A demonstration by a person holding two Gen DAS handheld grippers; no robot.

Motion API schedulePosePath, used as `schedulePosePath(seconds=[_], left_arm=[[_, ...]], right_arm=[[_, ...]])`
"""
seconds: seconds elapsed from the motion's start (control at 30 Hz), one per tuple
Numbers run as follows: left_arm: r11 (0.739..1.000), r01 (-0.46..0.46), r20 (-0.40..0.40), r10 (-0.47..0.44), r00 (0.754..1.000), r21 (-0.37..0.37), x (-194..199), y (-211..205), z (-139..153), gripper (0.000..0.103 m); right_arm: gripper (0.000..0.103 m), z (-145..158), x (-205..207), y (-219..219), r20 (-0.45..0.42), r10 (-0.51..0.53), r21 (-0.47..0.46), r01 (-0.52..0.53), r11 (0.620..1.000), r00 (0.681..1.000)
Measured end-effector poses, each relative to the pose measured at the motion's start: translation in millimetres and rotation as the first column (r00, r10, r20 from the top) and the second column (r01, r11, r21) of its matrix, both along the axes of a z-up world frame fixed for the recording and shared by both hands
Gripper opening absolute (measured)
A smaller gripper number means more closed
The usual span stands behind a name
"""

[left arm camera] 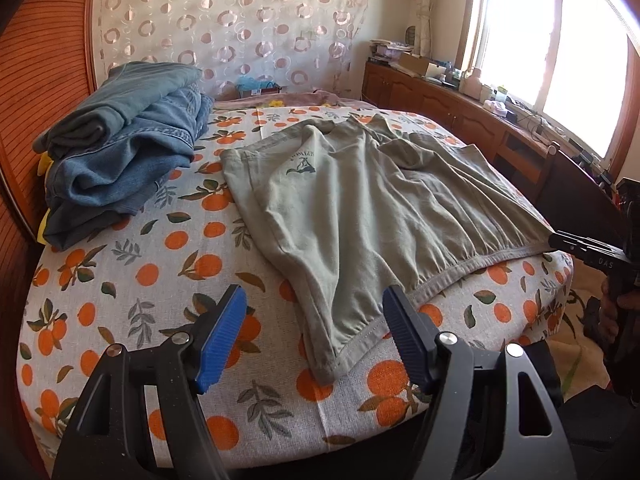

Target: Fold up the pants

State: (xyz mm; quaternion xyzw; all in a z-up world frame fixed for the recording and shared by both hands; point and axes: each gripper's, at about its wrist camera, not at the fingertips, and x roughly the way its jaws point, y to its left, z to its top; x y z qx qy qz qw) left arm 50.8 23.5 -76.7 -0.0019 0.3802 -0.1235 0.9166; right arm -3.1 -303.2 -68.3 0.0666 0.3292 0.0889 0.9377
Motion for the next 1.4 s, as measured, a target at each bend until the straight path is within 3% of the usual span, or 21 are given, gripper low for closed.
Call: schedulePosePath(seconds=[0.07, 0.23, 0.33, 0.6, 0.87, 1.27, 1.4], left_arm=[[1.0, -0.001, -0.007, 0.001, 1.0, 0.004, 2.1, -2.0, -2.8, 0.072], [1.0, -0.001, -0.015, 0.001, 1.0, 0.002, 4.0, -3.9, -6.1, 0.072], [1.0, -0.005, -0.013, 0.006, 1.0, 0.003, 4.9, -3.9, -6.0, 0.072], [0.999, -0.033, 0.003, 0.033, 0.999, -0.009, 5.0, 5.1, -2.3, 0.072], [0.997, -0.08, 0.022, 0.08, 0.997, -0.018, 0.1, 25.4, 3.3, 0.072], [0.986, -0.162, 0.045, 0.164, 0.986, -0.036, -4.6, 63.6, 9.9, 0.072], [0.984, -0.176, 0.049, 0.178, 0.983, -0.039, -5.8, 70.3, 9.7, 0.072]], right_arm=[[0.047, -1.3, 4.6, -2.1, -0.013, -0.003, 0.004, 0.003, 1.0, 1.0], [0.014, 0.7, 9.1, -1.3, -0.006, 0.022, 0.009, -0.022, 1.0, 1.0], [0.008, 6.6, 12.6, 3.6, 0.02, 0.04, 0.001, -0.04, 0.999, 0.999], [0.006, 37.9, 25.5, 45.2, 0.114, 0.156, -0.018, -0.155, 0.988, 0.981], [0.006, 59.5, 38.3, 113.5, 0.165, 0.323, -0.052, -0.319, 0.946, 0.932], [0.006, 63.2, 55.9, 196.2, 0.145, 0.525, -0.064, -0.522, 0.851, 0.838], [0.006, 55.8, 64.2, 205.9, 0.121, 0.572, -0.061, -0.569, 0.82, 0.811]])
